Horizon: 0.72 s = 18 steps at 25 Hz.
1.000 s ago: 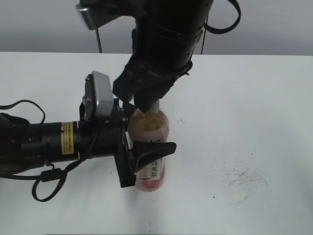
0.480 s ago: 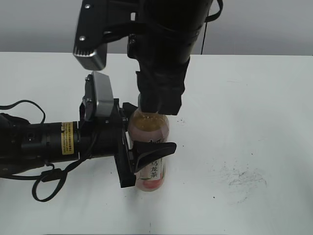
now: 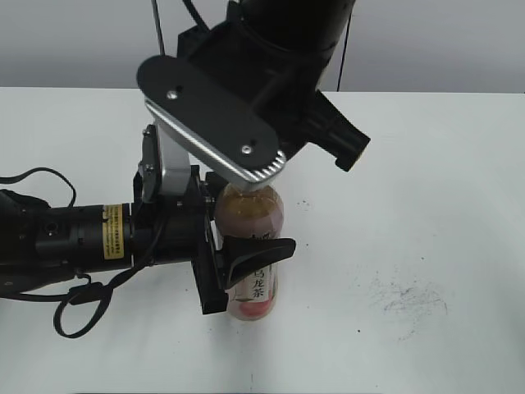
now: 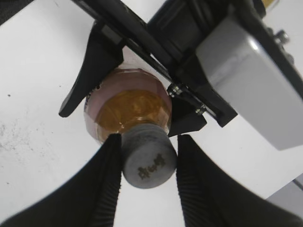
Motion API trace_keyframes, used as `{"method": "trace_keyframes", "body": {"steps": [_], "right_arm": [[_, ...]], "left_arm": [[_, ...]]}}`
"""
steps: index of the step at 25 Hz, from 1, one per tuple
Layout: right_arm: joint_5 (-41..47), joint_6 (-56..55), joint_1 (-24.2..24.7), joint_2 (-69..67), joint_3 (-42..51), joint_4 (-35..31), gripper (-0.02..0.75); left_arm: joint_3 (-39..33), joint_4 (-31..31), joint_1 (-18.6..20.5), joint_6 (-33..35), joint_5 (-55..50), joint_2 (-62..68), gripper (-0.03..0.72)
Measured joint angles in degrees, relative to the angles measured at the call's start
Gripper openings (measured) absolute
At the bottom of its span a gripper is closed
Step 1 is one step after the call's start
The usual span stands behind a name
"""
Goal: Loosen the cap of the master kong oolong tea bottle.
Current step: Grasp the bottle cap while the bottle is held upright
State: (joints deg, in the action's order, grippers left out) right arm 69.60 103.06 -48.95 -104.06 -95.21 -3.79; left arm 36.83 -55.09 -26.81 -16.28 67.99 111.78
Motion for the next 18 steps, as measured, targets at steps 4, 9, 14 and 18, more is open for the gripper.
{"method": "trace_keyframes", "body": {"steps": [4,9,14,18], "right_arm": [[0.00,2.44,0.00,0.00,0.00,-0.31,0.269],[0.05,-22.97,-0.05,0.00,0.00,-0.33,0.410],[0.11,-54.31,-0.05,0.00,0.00,-0.33,0.538],[0.11,-74.70,-0.05,0.00,0.00,-0.14,0.539]], "left_arm": [[0.00,-0.41,0.00,0.00,0.00,0.00,0.446],[0.04,-0.89,0.00,0.11,0.07,0.00,0.446],[0.04,-1.01,0.00,0.12,0.07,0.00,0.446],[0.04,-1.01,0.00,0.17,0.07,0.00,0.446]]}}
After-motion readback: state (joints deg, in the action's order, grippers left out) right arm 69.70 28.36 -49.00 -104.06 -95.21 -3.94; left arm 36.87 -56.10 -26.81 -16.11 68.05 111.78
